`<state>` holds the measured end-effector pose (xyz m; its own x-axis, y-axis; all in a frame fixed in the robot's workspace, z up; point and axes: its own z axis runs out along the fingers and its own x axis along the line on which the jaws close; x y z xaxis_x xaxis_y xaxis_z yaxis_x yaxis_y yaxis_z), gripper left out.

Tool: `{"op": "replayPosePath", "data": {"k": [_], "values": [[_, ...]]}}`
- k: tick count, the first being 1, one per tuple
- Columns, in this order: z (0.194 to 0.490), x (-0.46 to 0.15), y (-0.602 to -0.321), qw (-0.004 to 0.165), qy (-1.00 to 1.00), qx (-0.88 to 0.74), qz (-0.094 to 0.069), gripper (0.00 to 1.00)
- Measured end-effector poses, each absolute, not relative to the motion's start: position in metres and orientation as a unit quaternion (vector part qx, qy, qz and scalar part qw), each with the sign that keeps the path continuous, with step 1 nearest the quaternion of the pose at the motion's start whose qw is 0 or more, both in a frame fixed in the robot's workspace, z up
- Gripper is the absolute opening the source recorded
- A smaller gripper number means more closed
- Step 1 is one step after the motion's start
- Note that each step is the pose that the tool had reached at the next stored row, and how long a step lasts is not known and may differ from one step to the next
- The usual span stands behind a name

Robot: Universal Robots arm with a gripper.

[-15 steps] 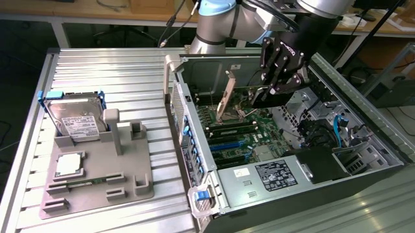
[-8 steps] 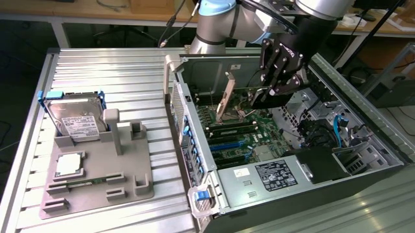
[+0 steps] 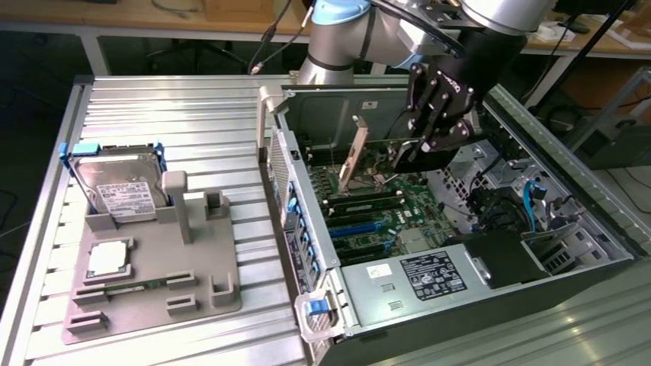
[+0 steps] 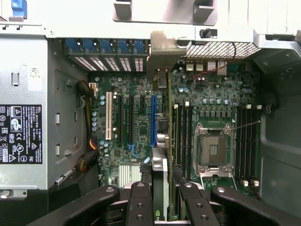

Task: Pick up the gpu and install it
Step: 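Insert the gpu into the slot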

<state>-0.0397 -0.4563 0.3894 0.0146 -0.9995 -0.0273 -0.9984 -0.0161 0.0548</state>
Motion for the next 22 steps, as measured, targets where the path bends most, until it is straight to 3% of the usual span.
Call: {"op": "replayPosePath", "data": {"k": [22], "values": [[0.384,-0.0397,-0.4563,0.01,-0.701,0.712,-0.029,0.27]]}}
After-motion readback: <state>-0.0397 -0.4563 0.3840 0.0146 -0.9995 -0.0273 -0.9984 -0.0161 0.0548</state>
